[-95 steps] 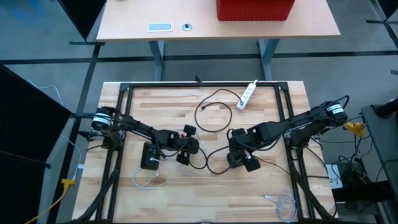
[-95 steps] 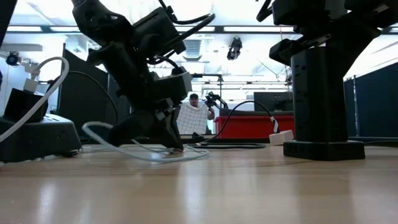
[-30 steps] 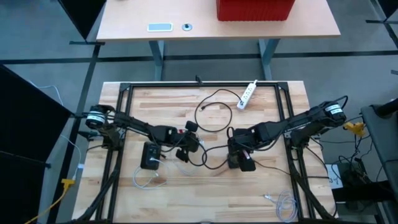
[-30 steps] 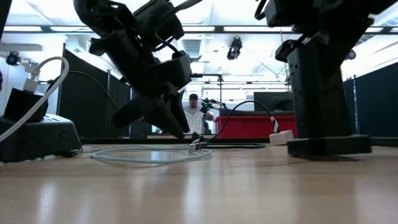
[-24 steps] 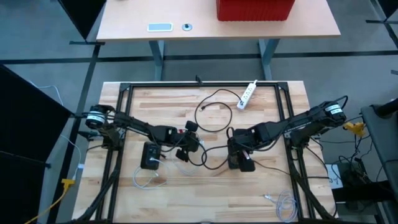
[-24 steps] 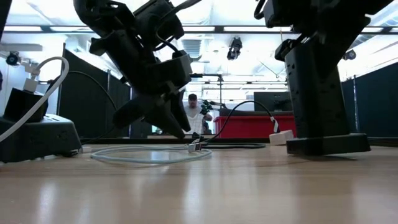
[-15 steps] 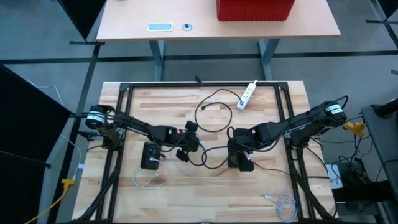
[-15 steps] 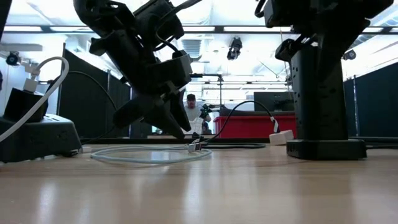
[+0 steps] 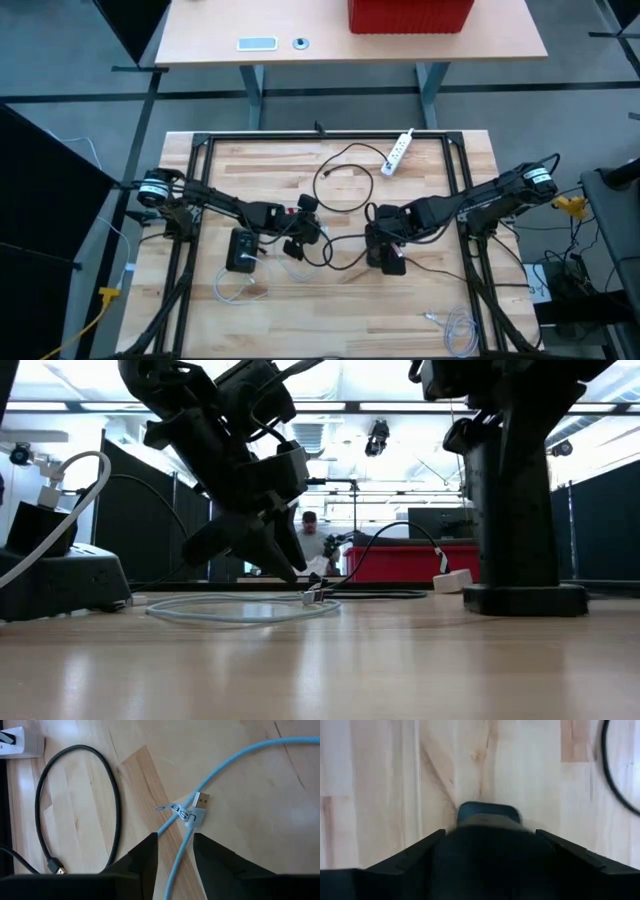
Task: Insert USB
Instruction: Insert the top white charger cable into the right black outlet extension
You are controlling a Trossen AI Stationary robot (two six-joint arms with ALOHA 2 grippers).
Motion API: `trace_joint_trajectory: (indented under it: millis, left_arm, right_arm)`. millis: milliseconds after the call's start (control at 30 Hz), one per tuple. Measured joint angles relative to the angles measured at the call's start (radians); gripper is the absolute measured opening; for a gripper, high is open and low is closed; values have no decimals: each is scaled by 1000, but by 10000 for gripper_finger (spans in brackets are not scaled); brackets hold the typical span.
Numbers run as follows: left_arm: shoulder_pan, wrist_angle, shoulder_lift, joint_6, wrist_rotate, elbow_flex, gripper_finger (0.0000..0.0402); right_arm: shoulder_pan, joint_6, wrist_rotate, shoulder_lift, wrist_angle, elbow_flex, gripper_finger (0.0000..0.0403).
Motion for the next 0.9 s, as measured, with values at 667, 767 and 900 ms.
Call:
trace_joint_trajectory:
  millis: [667,767,900]
  left_arm:
    - [38,21,64,31,37,0,116]
    - [55,21,64,23,96,0,113]
    - [67,23,64,9,181,0,95]
  right_arm:
    - [6,7,-4,-1,-10,49,339]
    - [6,7,-4,-1,-21,70,339]
    - [6,2,-4,-1,-27,95,339]
